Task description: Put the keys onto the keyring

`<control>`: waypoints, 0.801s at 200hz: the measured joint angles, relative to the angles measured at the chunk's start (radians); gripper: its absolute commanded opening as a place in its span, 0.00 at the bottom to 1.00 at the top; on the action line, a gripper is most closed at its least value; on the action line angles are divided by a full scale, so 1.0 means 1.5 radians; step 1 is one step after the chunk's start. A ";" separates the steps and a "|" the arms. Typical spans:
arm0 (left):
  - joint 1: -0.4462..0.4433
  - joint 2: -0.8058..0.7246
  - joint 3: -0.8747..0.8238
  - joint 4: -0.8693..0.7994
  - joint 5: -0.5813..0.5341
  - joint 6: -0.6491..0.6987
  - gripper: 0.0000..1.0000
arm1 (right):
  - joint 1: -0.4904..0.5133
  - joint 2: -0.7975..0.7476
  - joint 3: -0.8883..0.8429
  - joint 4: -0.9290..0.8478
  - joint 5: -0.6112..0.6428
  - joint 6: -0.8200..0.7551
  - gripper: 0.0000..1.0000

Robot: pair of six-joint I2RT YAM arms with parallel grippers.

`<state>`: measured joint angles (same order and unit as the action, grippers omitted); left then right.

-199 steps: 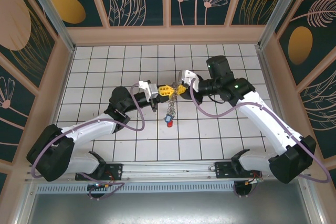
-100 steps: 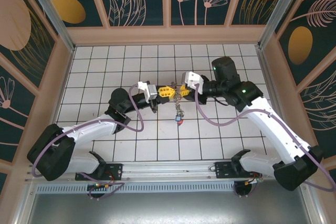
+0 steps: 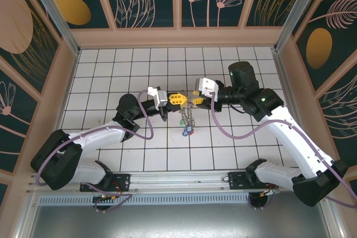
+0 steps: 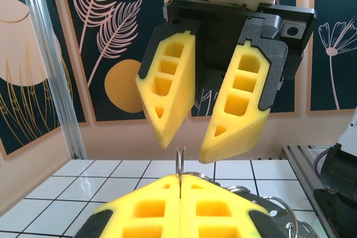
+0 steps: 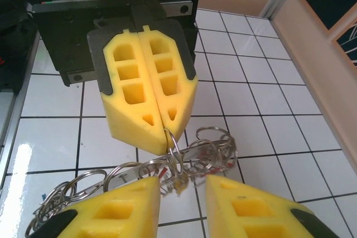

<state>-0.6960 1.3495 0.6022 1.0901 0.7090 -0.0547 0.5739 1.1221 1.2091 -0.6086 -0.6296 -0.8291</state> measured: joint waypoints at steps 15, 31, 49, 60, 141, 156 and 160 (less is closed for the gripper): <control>-0.001 0.000 0.000 0.000 0.002 0.000 0.00 | 0.000 0.009 0.000 -0.006 -0.005 -0.002 0.27; -0.002 0.000 0.000 0.000 0.006 0.000 0.00 | 0.000 0.018 0.000 -0.014 -0.006 -0.003 0.25; -0.003 0.000 0.000 0.000 0.011 0.000 0.00 | 0.000 0.025 0.000 -0.020 -0.011 -0.003 0.23; -0.003 0.002 0.000 0.000 0.012 0.000 0.00 | 0.001 0.027 0.000 -0.020 -0.014 -0.003 0.22; -0.003 0.018 0.001 -0.001 0.017 -0.002 0.00 | 0.003 0.033 0.014 -0.047 -0.017 -0.011 0.00; -0.003 0.018 0.004 -0.010 0.020 -0.002 0.05 | 0.003 0.037 0.019 -0.056 -0.016 -0.016 0.00; -0.003 0.018 0.008 -0.020 0.021 0.001 0.07 | 0.003 0.037 0.021 -0.058 -0.014 -0.016 0.00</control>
<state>-0.7006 1.3766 0.6144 1.0599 0.7410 -0.0532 0.5777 1.1782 1.2400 -0.6964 -0.6502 -0.8532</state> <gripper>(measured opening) 0.061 0.050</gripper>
